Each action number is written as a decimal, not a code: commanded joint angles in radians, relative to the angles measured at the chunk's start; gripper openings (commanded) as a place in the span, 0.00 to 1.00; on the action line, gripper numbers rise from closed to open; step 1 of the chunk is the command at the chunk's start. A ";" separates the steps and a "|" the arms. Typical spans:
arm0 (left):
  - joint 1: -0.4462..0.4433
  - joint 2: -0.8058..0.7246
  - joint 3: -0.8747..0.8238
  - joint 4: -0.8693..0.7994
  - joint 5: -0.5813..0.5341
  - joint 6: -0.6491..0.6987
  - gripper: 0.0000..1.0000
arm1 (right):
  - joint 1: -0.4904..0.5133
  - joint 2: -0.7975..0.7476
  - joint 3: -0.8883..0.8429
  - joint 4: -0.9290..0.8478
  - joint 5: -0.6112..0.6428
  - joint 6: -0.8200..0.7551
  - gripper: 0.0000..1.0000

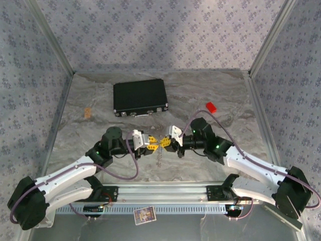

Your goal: Put the keys on the keyring

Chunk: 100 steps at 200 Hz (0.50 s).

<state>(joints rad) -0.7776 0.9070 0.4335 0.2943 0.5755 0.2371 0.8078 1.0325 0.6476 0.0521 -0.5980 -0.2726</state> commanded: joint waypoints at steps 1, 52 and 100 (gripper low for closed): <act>-0.016 -0.026 0.092 -0.181 -0.063 0.096 0.25 | 0.013 -0.008 0.095 -0.160 0.046 -0.103 0.00; -0.029 -0.026 0.141 -0.276 -0.060 0.151 0.25 | 0.046 0.052 0.238 -0.410 0.167 -0.251 0.00; -0.029 -0.019 0.153 -0.258 -0.015 0.153 0.24 | 0.090 0.115 0.318 -0.452 0.188 -0.294 0.00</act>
<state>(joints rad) -0.7990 0.8909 0.5457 0.0441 0.5186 0.3676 0.8776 1.1271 0.9012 -0.3454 -0.4320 -0.5152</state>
